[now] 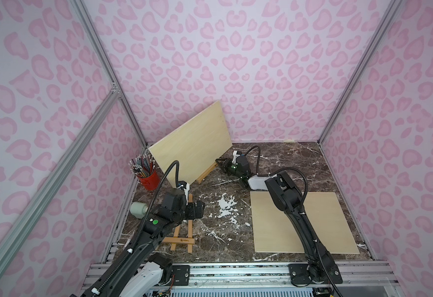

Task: Disassemble the easel
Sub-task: Move the easel to the center of the board.

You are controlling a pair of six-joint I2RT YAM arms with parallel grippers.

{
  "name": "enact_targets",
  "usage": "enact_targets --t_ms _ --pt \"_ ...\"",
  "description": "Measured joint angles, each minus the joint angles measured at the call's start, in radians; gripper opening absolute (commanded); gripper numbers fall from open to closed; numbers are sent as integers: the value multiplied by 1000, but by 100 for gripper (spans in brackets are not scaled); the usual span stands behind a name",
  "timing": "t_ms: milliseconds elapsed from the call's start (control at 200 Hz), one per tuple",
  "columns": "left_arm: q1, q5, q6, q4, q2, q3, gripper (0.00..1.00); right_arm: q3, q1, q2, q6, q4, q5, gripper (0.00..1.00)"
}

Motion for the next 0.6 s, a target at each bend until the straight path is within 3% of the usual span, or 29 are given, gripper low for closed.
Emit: enact_targets --t_ms 600 --pt "2 18 8 3 27 36 97 -478 -63 -311 20 55 42 11"
